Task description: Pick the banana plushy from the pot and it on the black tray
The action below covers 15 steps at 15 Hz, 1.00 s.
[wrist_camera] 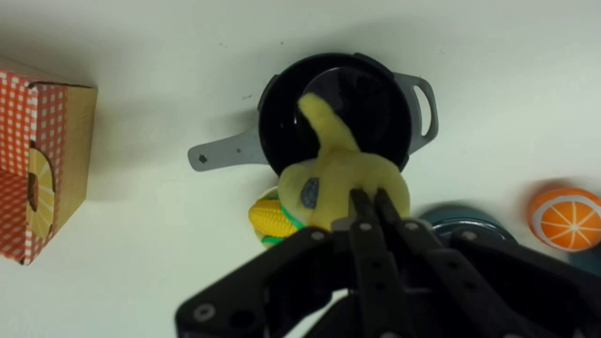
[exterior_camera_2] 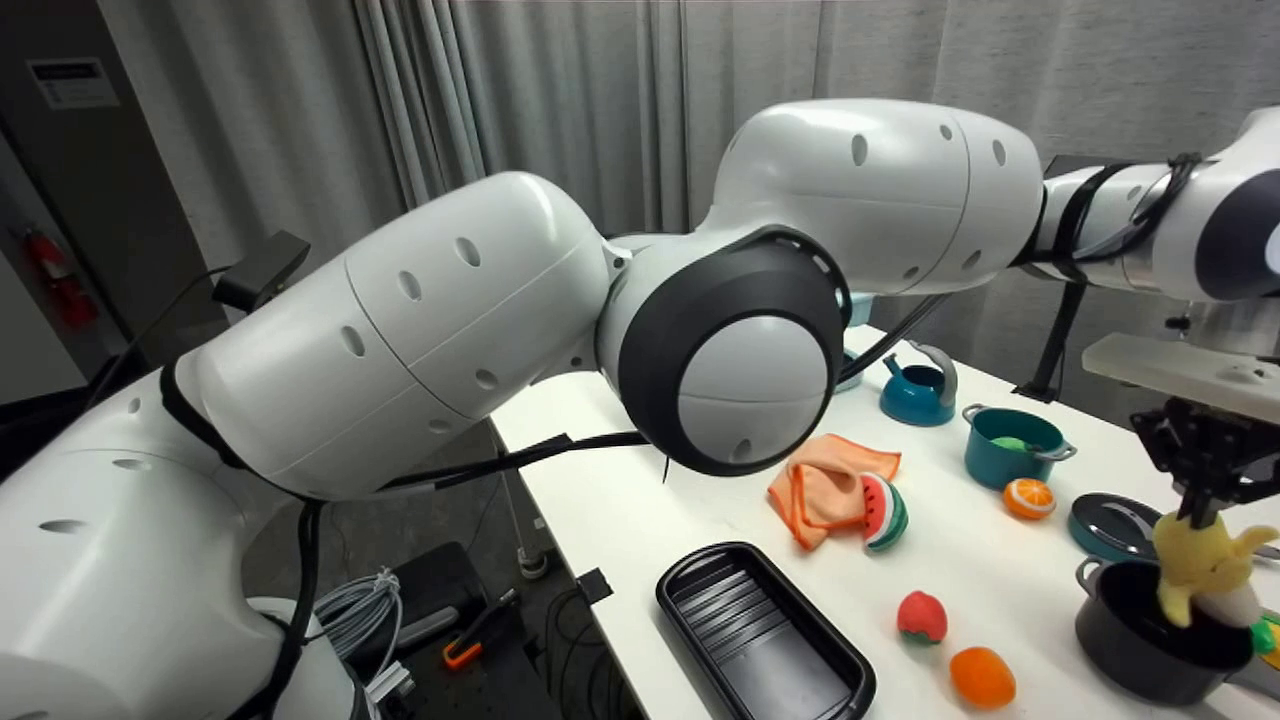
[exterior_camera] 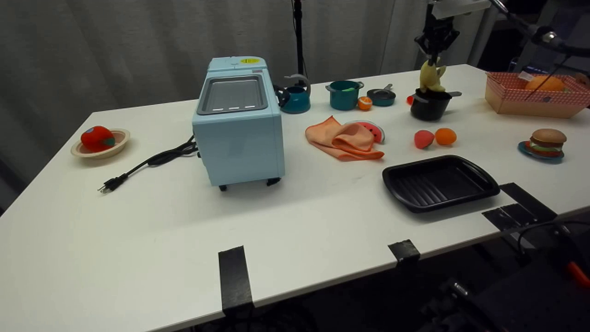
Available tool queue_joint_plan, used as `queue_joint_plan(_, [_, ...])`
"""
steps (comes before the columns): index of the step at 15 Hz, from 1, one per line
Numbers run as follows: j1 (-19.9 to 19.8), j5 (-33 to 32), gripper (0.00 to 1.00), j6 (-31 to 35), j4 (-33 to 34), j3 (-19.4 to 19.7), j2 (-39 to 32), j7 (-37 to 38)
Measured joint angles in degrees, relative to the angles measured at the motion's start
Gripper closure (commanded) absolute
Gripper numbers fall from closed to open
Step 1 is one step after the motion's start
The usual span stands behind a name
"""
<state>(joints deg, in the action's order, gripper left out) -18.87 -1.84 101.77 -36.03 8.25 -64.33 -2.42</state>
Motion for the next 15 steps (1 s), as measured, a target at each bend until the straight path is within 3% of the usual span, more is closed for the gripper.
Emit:
queue_joint_plan(9, [4.14, 0.03, 0.99, 2.69, -1.99, -3.14, 6.60, -7.34])
queue_joint_plan(15, [6.52, -0.04, 0.99, 3.08, -14.18, -5.92, 12.85, -14.80])
